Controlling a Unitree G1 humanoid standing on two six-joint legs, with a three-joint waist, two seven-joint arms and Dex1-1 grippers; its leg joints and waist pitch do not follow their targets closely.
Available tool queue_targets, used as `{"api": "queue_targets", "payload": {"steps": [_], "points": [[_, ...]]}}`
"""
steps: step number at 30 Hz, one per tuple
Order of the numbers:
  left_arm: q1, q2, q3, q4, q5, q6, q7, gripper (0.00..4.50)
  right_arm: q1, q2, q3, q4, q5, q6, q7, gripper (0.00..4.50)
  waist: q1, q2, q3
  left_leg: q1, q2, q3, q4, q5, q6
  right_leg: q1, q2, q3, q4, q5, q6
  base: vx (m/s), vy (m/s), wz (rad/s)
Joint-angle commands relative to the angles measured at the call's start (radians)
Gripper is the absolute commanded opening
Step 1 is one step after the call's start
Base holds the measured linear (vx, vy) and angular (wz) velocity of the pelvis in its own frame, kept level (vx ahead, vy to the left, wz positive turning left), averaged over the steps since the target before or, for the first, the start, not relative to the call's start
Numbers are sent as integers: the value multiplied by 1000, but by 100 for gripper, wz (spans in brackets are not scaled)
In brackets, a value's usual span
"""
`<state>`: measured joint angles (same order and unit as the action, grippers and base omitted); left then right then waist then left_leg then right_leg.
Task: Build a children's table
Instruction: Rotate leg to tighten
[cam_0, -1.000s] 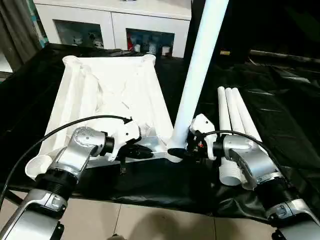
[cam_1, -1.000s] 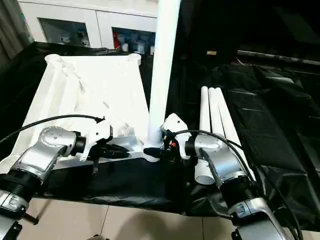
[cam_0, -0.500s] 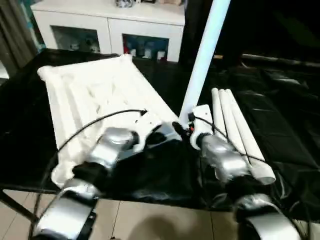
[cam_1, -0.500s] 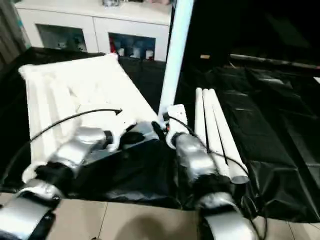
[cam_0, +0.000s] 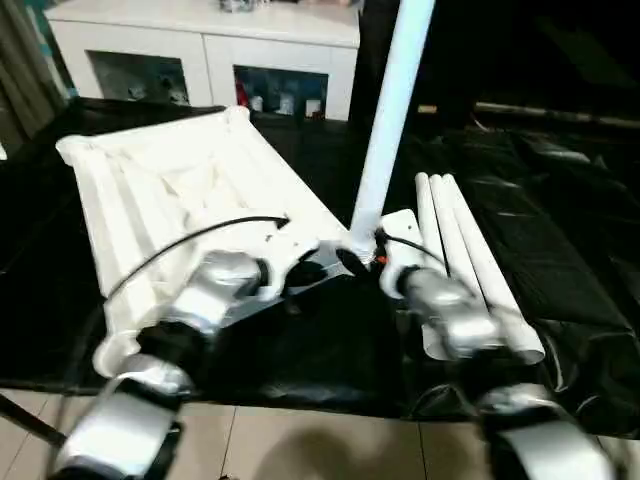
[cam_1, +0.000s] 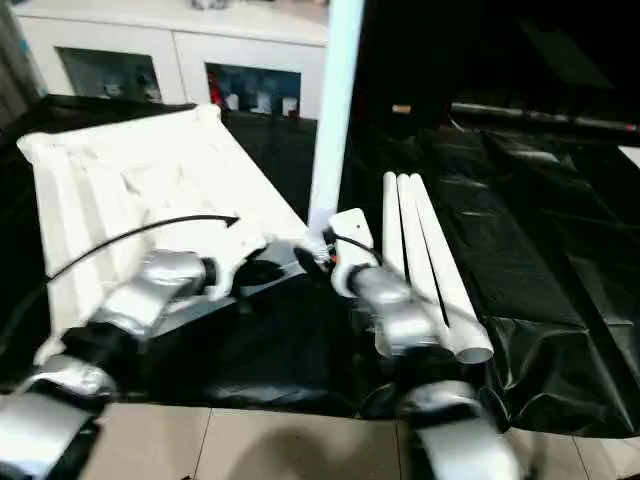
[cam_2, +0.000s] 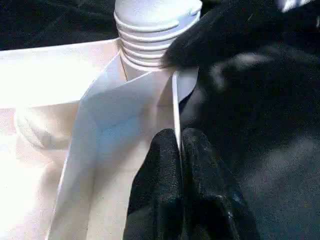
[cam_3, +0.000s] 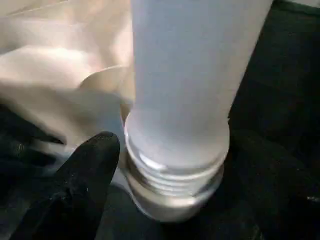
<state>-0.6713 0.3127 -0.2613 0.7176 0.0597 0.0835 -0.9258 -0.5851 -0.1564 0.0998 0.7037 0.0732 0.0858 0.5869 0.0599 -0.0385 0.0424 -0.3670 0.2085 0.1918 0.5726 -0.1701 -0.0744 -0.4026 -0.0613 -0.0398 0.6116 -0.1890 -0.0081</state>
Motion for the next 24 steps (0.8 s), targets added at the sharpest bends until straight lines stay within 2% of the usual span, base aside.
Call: {"api": "queue_targets", "payload": {"steps": [1, 2, 4, 7, 10, 14, 15, 17, 20, 24], "points": [[38, 26, -25, -7, -10, -37, -99, 0, 16, -40, 30, -70, 15, 14, 117, 380, 7, 7, -63, 6, 20, -12, -57, -160, 33, 54, -66, 37, -62, -49, -210, 0, 0, 0], [40, 29, -25, -11, -13, -41, -108, 0, 18, -45, 33, -76, 16, 15, 128, 380, 6, 6, -62, 6, 22, -10, -55, -149, 40, 52, -66, 39, -57, -10, -223, 0, 0, 0], [59, 59, -35, -49, -35, -63, -189, 0, 40, -95, 64, -128, 23, 16, 224, 380, 8, 8, -61, 10, 23, -9, -55, -156, 45, 53, -66, 38, -56, 1, -237, 0, 0, 0], [80, 90, -47, -91, -55, -61, -270, 0, 56, -140, 92, -169, 29, 20, 307, 380, 16, 10, -59, 14, 27, -5, -55, -168, 46, 52, -64, 37, -55, -6, -246, 0, 0, 0], [104, 113, -51, -141, -80, -37, -331, 0, 64, -163, 106, -195, 32, 22, 361, 380, 24, 12, -56, 18, 30, -3, -58, -197, 30, 48, -66, 38, -59, -56, -243, 0, 0, 0], [118, 121, -52, -158, -87, -38, -349, 0, 73, -166, 112, -218, 33, 31, 392, 380, 31, 10, -54, 20, 29, -4, -61, -226, 6, 44, -68, 40, -64, -123, -226, 0, 0, 0], [123, 123, -51, -160, -84, -45, -347, 0, 77, -164, 116, -224, 34, 32, 400, 380, 29, 4, -53, 18, 29, -5, -62, -228, 5, 44, -68, 40, -66, -136, -218, 0, 0, 0], [127, 124, -50, -163, -83, -47, -347, 0, 80, -164, 121, -229, 37, 36, 409, 380, 29, 7, -54, 19, 29, -6, -61, -222, 5, 44, -69, 40, -65, -142, -211, 0, 0, 0], [132, 127, -50, -169, -84, -42, -349, 0, 83, -164, 124, -233, 41, 42, 420, 355, 29, 4, -56, 18, 28, -5, -60, -201, 9, 45, -68, 40, -63, -117, -209, 0, 0, 0], [137, 128, -48, -177, -81, -35, -347, 0, 89, -161, 123, -235, 39, 48, 429, 328, 30, 5, -57, 16, 27, -5, -58, -178, 19, 46, -68, 40, -59, -84, -217, 0, 0, 0]]}}
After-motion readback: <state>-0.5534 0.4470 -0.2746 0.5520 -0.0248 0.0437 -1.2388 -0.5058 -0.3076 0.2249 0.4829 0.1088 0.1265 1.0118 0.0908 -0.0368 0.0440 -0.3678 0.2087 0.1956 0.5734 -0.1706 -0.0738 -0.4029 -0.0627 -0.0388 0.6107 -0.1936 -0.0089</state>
